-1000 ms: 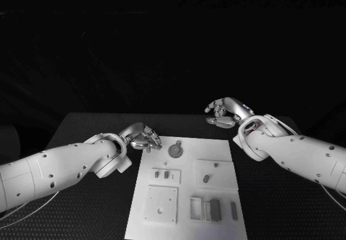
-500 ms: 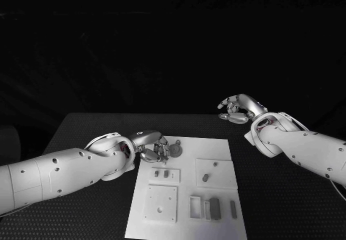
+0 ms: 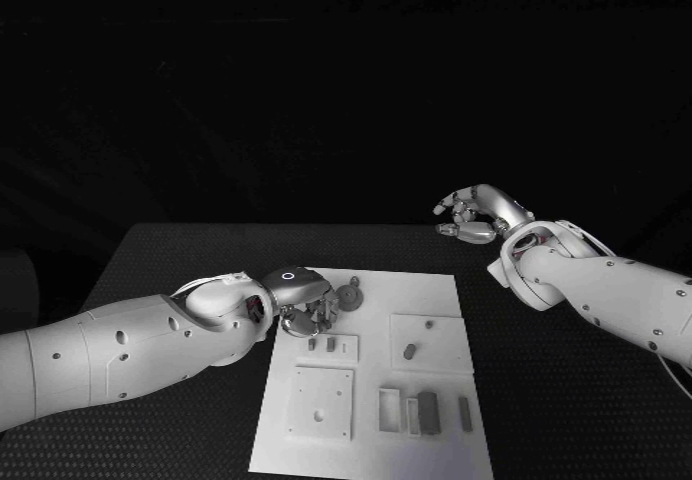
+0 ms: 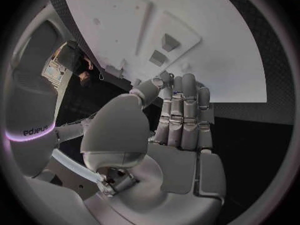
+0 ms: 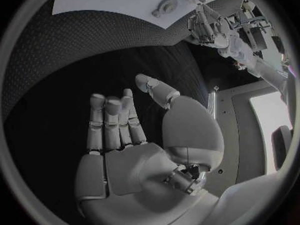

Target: Assemble the parts on the task board

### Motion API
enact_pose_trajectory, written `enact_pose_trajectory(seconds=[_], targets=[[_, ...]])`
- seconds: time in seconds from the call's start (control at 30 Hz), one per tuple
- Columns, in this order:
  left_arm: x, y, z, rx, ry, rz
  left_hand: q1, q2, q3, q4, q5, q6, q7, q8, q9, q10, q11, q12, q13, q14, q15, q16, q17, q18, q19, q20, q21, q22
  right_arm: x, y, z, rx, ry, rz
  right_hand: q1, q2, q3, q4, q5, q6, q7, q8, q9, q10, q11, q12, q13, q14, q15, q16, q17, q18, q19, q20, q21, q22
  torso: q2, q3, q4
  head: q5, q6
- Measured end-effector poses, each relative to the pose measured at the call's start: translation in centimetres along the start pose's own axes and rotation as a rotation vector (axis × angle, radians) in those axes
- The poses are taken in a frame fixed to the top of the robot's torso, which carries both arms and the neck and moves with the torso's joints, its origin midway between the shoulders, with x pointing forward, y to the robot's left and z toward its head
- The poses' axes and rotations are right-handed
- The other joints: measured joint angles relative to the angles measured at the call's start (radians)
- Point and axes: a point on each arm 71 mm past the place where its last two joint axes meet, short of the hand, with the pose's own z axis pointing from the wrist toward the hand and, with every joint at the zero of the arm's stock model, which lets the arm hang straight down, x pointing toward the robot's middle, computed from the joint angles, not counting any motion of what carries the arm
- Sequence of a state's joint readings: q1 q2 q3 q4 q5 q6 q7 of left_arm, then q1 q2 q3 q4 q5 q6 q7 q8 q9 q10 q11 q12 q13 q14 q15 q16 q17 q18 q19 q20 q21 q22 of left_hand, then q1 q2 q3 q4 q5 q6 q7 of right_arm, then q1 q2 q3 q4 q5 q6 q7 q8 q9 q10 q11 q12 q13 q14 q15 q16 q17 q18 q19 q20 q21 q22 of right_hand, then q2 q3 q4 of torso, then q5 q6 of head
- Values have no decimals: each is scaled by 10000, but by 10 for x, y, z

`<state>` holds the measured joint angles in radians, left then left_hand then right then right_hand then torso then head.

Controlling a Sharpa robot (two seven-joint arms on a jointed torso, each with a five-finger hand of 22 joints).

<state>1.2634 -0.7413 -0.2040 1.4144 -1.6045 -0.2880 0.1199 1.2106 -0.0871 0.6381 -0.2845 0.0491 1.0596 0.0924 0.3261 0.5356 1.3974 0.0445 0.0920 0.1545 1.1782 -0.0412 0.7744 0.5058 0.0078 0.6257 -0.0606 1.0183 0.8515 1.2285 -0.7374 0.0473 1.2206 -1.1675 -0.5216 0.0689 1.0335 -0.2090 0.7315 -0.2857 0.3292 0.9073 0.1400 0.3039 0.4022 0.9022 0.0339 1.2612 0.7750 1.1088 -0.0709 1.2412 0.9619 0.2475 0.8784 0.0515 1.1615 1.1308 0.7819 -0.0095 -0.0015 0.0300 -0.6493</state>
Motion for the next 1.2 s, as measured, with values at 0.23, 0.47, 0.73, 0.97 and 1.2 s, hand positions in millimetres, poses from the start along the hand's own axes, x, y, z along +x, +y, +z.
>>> enact_pose_trajectory(seconds=[0.23, 0.47, 0.73, 0.97, 1.2], targets=[[-1, 2, -1, -75, -64, 211, 40, -40, 1, 2, 0, -1, -1, 23, -2, 20, -20, -1, -17, 1, 2, -39, 21, 0, 0, 0, 0, 0, 0, 0, 0, -5, 16, 15, 0, 0, 0, 0, 0, 3, -3, 0, 1, 0, 0, 0, -5, 0, 0, 0, 1, -3, 0, 0, 0, 0, 0, -6, 8, -20, -25], [-1, 9, -2, -287, -70, 360, 40, -41, 0, 2, -1, -4, -2, 23, -9, 34, -33, -4, -12, 16, 16, -39, 33, 0, 1, 2, 0, 8, 1, 0, 1, -10, 44, 26, 0, 0, 0, 0, 0, 4, -5, 0, 1, 1, 0, 0, -9, 0, 1, 0, -8, -7, 0, 0, 0, 0, 0, -19, 12, -32, -33], [0, 12, 4, -393, -30, 519, 39, -41, 27, 30, -39, 15, 19, 22, -10, 33, -33, -33, -8, 16, 18, -40, 42, 0, 36, 36, 0, 7, 3, 3, 1, -71, 104, 68, 0, 0, 0, 0, 0, 9, -12, 0, 1, 1, 0, 0, -8, 0, 1, 0, -7, -10, -35, 36, 0, 0, -1, -14, 10, -29, -41], [1, 16, 4, -497, -8, 583, 39, -42, 27, 30, -40, 17, 22, 20, -8, 32, -32, -40, -8, 15, 20, -39, 53, 0, 35, 36, 0, 7, 4, 3, 1, -76, 117, 71, 0, 0, 0, 0, 0, 13, -25, 0, 1, 1, 0, 0, -7, 0, 2, 0, -6, -13, -35, 36, 0, 0, -2, -10, 5, -16, -36], [1, 13, 8, -442, 5, 592, 25, -56, 26, 30, -18, 16, 22, 10, -8, 31, -31, -42, -12, 66, 1, -78, 62, 0, 35, 36, 0, 6, 5, 5, 1, -120, 141, 98, 0, 0, 0, 0, 0, 51, -9, 0, 2, 1, 0, 0, -7, 1, 2, 0, -6, -17, -35, 36, 0, 0, -6, -9, 5, -41, -15]])
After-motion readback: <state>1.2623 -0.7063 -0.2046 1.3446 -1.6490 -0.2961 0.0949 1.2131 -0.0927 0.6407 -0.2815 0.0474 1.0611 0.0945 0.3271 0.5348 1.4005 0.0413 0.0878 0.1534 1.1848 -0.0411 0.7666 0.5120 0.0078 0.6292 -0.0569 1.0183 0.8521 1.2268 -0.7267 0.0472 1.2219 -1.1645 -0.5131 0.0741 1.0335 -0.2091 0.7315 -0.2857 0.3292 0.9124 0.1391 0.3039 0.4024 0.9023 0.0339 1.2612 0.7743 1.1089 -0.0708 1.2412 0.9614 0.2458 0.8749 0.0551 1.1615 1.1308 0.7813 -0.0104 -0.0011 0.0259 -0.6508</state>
